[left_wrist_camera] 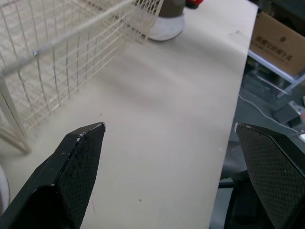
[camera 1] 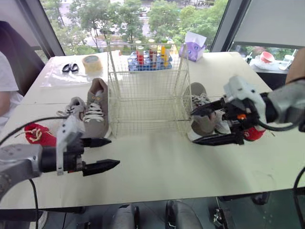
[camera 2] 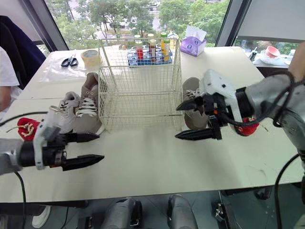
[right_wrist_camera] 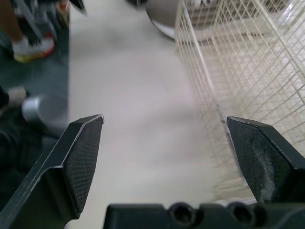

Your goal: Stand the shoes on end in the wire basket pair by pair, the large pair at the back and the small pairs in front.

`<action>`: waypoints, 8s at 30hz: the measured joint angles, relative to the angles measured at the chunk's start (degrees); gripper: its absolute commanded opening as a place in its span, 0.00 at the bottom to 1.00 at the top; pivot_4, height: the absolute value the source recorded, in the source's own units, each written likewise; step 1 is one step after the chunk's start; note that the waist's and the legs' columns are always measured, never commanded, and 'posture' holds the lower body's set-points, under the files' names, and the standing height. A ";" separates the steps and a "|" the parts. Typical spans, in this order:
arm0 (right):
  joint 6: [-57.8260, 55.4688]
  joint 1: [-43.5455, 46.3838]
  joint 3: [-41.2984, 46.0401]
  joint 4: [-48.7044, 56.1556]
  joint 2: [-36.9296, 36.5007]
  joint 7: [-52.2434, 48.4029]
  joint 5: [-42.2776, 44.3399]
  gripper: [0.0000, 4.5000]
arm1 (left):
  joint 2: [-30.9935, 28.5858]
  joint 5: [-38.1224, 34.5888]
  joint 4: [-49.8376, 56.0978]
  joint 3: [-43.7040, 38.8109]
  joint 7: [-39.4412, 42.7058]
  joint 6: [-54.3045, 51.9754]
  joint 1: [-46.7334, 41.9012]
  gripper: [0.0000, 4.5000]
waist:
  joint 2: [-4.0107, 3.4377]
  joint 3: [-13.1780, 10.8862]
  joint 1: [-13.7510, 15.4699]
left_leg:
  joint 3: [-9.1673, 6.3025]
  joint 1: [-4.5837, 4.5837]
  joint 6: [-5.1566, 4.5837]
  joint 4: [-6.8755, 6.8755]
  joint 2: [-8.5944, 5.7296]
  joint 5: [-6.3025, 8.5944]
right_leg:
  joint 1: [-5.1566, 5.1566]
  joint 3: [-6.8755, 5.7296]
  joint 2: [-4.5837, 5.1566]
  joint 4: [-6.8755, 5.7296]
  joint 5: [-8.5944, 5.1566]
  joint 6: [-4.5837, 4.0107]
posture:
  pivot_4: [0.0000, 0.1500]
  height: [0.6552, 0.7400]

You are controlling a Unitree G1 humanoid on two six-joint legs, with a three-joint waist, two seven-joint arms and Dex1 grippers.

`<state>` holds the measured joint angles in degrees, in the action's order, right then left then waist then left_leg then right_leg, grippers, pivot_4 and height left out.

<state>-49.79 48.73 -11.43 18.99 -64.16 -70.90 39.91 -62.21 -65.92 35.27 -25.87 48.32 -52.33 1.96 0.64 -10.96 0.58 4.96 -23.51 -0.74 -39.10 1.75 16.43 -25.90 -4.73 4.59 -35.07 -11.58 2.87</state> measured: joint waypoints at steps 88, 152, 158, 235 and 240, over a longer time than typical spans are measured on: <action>22.33 -35.01 22.27 -5.87 55.27 57.33 -30.70 0.36 | 22.97 10.07 -0.64 23.53 -15.19 2.83 -12.65 1.00 | 0.15 0.22 -1.32 | -0.32 0.63 0.32 -0.03 0.02 -0.24 | 0.62 -0.02 -0.18 -0.39 0.06 -0.07 | 1.00 1.00; 44.26 12.39 10.66 -11.56 25.41 14.00 -20.58 0.07 | 13.80 18.02 -71.24 14.25 18.87 -3.87 -76.15 0.20 | 0.29 -0.42 -1.37 | 0.09 -0.04 0.57 -0.09 -0.14 -0.41 | -0.37 0.05 0.00 -0.97 0.13 0.38 | 1.00 1.00; 42.46 11.99 10.96 -10.74 25.14 14.76 -20.10 0.36 | 15.44 19.18 -71.21 12.90 17.10 -4.38 -76.11 0.16 | 0.29 -0.42 -1.26 | 0.03 -0.04 0.58 -0.12 -0.11 -0.42 | -0.37 0.08 0.01 -0.99 0.13 0.38 | 1.00 1.00; 26.27 30.40 25.16 -40.31 41.10 27.54 8.76 0.39 | 30.53 -6.27 -11.63 8.94 -41.39 4.95 -33.49 0.97 | 0.44 -0.34 -1.23 | -0.24 0.09 0.29 -0.10 -0.11 -0.27 | -0.01 -0.03 0.01 -0.83 0.19 0.30 | 1.00 1.00; 42.75 41.71 21.61 -65.17 34.96 12.99 -5.47 0.39 | 25.64 -8.57 -4.46 7.07 -42.92 3.62 -27.24 0.97 | 0.44 -0.34 -1.77 | -0.17 0.15 0.28 0.01 -0.04 -0.26 | -0.03 0.03 -0.05 -0.77 0.18 0.29 | 1.00 1.00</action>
<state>-7.05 90.45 10.18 -46.18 -29.21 -57.92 34.44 -36.57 -74.49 30.80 -18.80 5.40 -48.70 -25.29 1.07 -11.31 -1.19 4.79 -23.36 -0.46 -39.10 1.71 16.18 -25.93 -4.70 4.54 -35.84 -11.40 3.16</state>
